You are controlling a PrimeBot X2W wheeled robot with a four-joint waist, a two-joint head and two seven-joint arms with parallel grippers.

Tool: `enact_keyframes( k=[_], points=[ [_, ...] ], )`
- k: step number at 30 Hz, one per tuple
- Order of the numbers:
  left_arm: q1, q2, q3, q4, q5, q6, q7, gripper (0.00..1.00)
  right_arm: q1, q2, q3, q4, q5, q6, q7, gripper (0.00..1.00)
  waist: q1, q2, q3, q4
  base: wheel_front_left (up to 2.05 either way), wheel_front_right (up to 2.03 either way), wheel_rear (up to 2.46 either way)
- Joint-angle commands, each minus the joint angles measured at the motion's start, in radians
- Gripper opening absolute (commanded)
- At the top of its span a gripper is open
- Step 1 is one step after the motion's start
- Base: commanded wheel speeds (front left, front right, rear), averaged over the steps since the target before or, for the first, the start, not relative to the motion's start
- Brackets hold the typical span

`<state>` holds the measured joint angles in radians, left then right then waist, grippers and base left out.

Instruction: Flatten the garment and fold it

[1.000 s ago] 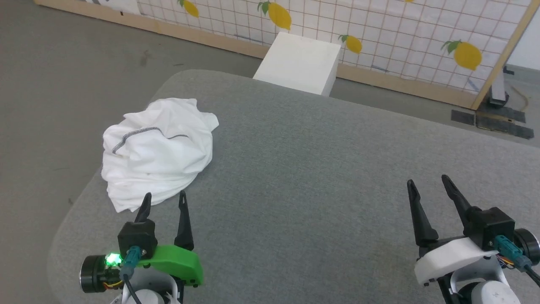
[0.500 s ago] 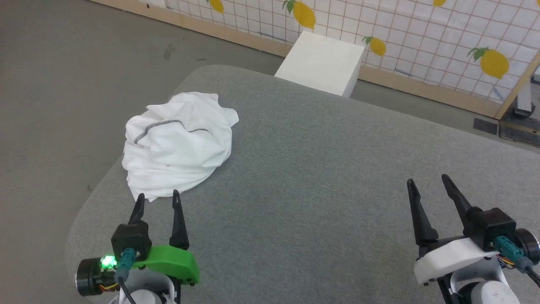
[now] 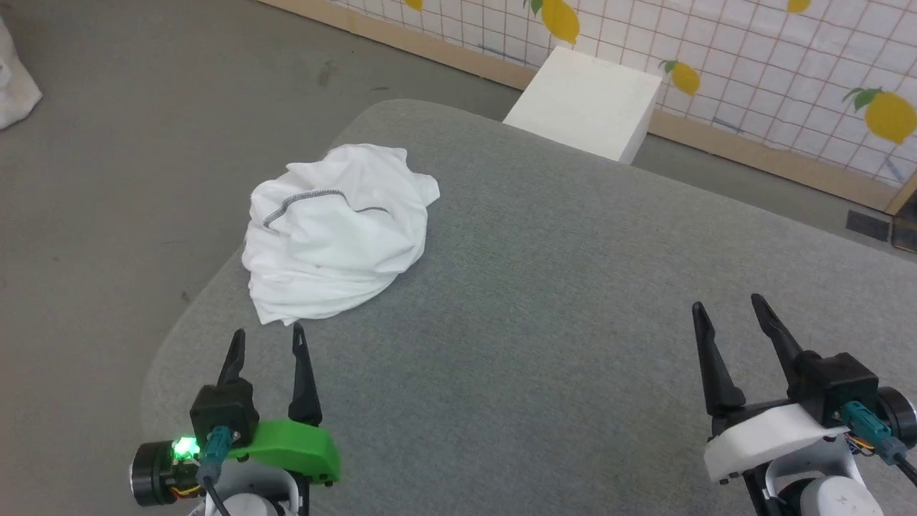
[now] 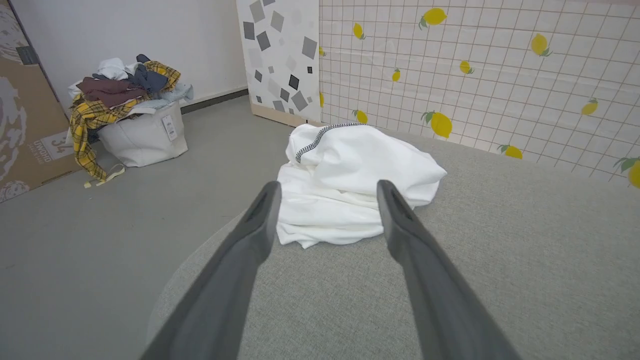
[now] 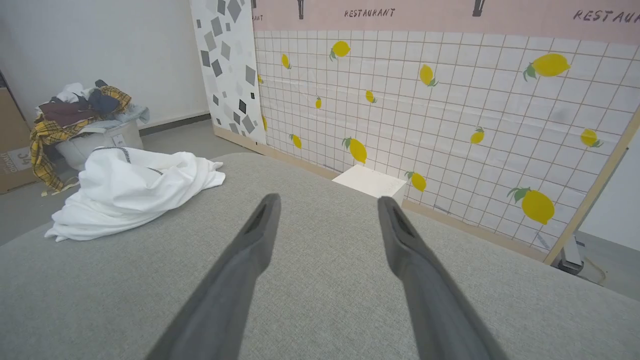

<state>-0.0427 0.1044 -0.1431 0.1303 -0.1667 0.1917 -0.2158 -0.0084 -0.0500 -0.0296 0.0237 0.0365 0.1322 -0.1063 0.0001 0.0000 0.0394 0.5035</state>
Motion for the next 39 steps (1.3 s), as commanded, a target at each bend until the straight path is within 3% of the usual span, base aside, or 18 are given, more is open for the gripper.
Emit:
enact_keyframes(
  k=[1, 17, 28, 33, 39],
  points=[
    [-0.019, 0.006, -0.004, 0.007, -0.01, 0.011, -0.013, 1.0, -0.013, 0.0, 0.0, -0.005, 0.006, -0.001, -0.01, 1.0, 0.0, 0.0, 0.004, 0.014, 0.0, 0.0, 0.0],
    [-0.027, 0.013, -0.018, 0.026, -0.033, 0.039, -0.046, 1.0, -0.017, 0.0, -0.003, 0.004, 0.015, -0.002, -0.028, 1.0, -0.0001, 0.0, 0.008, 0.081, 0.0, 0.0, 0.0],
    [-0.025, 0.009, -0.016, 0.027, -0.04, 0.036, -0.046, 1.0, -0.016, 0.0, -0.003, 0.002, 0.013, -0.002, -0.026, 1.0, -0.0001, 0.0, 0.01, 0.079, 0.0, 0.0, 0.0],
    [-0.094, 0.005, -0.004, 0.05, -0.09, 0.005, -0.02, 1.0, -0.029, 0.0, 0.011, -0.008, 0.006, -0.002, -0.017, 1.0, -0.0001, 0.0, 0.037, 0.059, 0.0, 0.0, 0.0],
    [-0.309, 0.032, 0.015, 0.141, -0.147, -0.054, 0.079, 1.0, -0.085, -0.002, 0.047, -0.048, -0.015, -0.002, 0.008, 1.0, -0.0001, 0.0, 0.154, -0.036, 0.0, 0.0, 0.0]
  ],
)
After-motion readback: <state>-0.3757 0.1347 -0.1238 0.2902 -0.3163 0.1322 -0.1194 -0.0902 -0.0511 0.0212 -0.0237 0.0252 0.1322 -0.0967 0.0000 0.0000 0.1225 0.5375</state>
